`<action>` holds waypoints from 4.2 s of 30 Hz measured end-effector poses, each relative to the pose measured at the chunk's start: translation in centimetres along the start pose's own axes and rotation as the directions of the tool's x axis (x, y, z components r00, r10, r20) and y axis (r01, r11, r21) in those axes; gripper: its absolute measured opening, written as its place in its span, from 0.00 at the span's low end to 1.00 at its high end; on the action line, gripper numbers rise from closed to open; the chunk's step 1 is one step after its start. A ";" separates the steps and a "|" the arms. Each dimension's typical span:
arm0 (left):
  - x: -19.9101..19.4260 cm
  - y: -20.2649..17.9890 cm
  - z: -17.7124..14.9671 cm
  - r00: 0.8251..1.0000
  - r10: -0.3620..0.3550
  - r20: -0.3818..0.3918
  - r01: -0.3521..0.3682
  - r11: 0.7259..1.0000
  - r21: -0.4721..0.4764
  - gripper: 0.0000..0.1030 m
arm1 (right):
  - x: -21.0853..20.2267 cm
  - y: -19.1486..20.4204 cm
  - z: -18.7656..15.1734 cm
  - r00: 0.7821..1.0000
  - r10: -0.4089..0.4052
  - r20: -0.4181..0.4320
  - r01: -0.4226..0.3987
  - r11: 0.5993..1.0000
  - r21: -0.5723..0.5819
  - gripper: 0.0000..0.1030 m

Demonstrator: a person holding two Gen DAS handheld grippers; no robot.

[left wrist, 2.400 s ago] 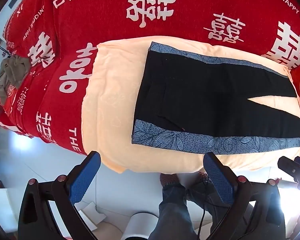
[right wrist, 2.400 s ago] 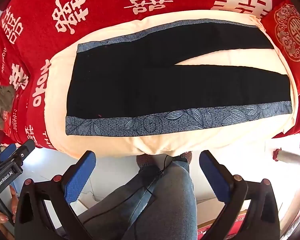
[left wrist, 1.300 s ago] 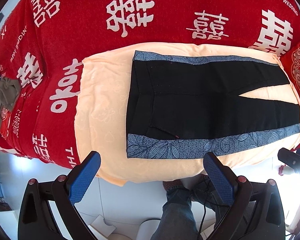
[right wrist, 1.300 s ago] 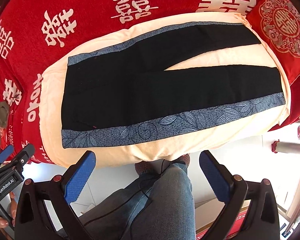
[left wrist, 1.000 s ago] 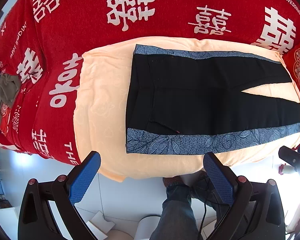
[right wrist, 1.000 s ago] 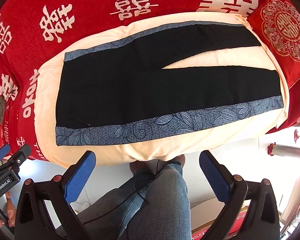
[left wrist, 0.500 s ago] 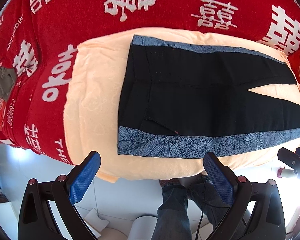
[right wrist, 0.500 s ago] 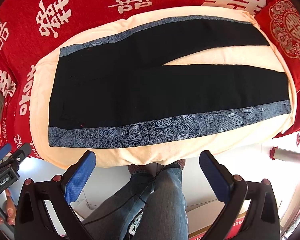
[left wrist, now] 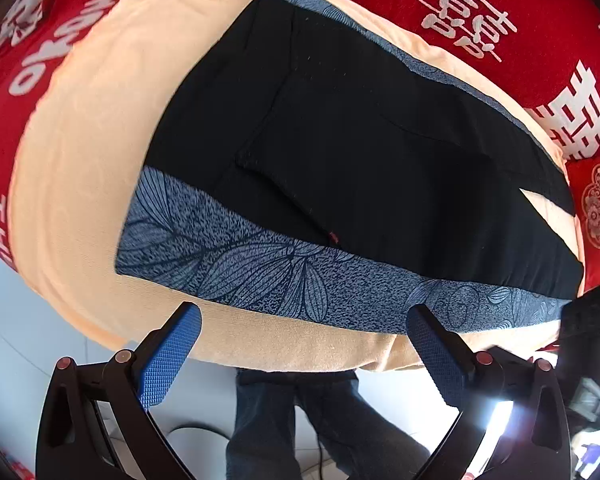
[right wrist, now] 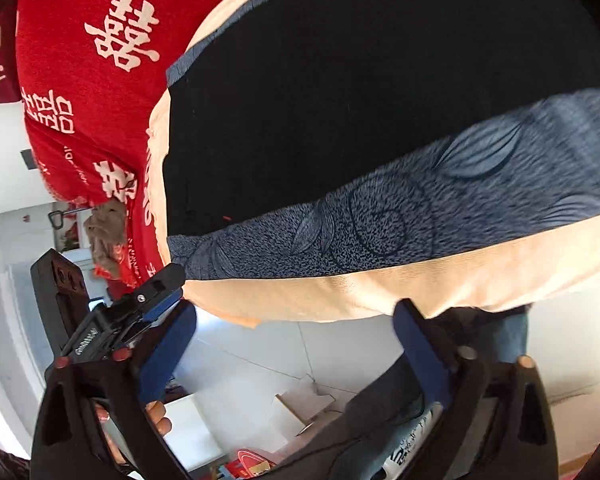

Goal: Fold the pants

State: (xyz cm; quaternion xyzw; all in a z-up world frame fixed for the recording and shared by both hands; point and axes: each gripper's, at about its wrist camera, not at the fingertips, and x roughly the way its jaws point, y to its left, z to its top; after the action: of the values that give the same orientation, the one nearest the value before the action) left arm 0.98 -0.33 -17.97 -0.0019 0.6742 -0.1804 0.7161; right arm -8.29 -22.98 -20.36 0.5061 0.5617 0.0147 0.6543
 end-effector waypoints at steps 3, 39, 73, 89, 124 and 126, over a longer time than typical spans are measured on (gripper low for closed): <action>1.4 1.1 -0.4 0.999 -0.033 -0.006 0.033 0.999 -0.027 1.00 | 2.6 -2.1 -0.1 0.998 0.064 -0.011 -0.063 0.997 0.046 0.56; 1.6 2.7 5.8 0.939 -0.343 -0.014 0.337 0.931 -0.140 0.22 | -4.0 -12.4 0.4 0.863 0.343 0.370 -0.464 0.827 0.316 0.18; 6.5 -3.8 28.5 0.982 -0.112 0.150 0.141 0.971 -0.195 0.23 | -4.4 -0.6 37.3 0.993 0.064 -0.095 -0.068 0.997 -0.039 0.44; 7.9 -4.8 27.0 0.942 0.271 0.198 -0.264 0.963 -0.060 0.78 | 4.6 11.0 34.5 0.963 -0.268 -0.020 0.209 0.793 -0.573 0.49; 8.5 -31.7 9.7 0.976 -0.157 -0.149 0.205 0.891 0.405 0.79 | -23.9 -19.4 8.7 0.876 -0.365 0.317 0.268 0.912 0.309 0.65; 9.0 -33.0 9.0 0.977 -0.149 -0.154 0.203 0.878 0.433 0.79 | -24.1 -20.9 7.9 0.872 -0.373 0.317 0.266 0.905 0.332 0.65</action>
State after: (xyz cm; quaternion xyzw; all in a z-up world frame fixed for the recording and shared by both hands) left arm 1.46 -35.69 -17.75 0.1116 0.6521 -0.3944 0.6377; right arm -22.72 -52.44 -18.29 0.4853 0.5000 -0.2701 0.6645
